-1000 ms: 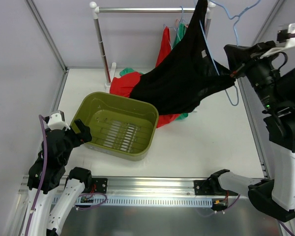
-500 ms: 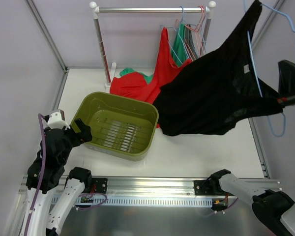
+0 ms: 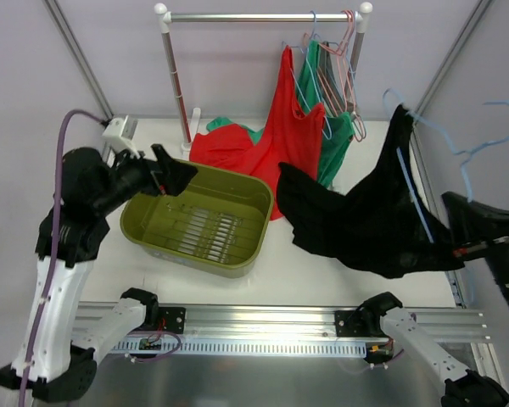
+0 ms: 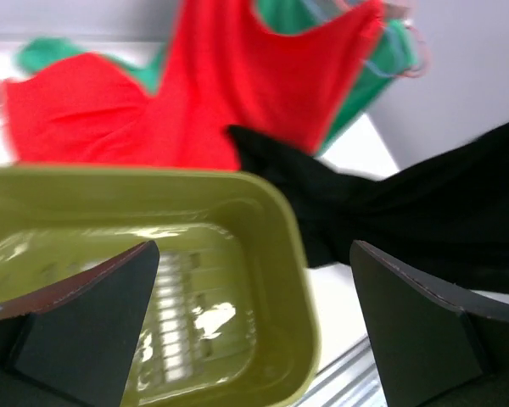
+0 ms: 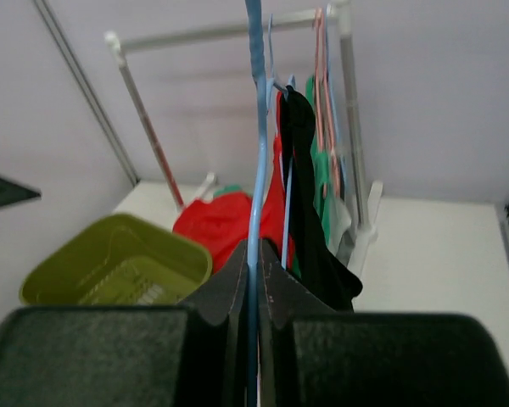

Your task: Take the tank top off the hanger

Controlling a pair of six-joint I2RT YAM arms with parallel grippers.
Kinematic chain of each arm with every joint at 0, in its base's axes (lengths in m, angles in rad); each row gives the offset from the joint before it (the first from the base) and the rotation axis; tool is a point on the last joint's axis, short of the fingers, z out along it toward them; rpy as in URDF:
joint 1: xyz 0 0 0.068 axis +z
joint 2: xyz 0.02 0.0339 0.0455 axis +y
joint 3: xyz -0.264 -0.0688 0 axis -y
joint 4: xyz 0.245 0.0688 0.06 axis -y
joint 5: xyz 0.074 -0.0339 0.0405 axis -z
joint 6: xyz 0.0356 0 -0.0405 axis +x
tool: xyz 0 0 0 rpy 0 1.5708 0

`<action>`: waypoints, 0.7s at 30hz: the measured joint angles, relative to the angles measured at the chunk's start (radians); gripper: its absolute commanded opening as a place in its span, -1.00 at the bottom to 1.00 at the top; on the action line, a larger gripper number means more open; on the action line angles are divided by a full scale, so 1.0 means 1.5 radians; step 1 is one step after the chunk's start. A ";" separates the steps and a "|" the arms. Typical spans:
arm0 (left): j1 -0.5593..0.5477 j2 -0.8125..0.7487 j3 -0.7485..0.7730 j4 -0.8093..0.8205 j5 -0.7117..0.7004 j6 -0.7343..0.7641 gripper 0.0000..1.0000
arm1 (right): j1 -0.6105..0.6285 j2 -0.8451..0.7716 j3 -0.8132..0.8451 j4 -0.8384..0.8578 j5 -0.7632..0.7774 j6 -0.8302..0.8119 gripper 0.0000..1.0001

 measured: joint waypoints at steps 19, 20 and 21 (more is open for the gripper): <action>-0.491 0.517 0.320 0.251 -0.021 0.073 0.50 | -0.001 -0.206 -0.278 -0.034 -0.083 0.109 -0.99; -0.498 0.532 0.331 0.256 -0.019 0.075 0.49 | -0.001 -0.207 -0.278 -0.033 -0.083 0.109 -0.99; -0.504 0.545 0.341 0.261 -0.017 0.075 0.46 | -0.001 -0.207 -0.278 -0.034 -0.084 0.109 -0.99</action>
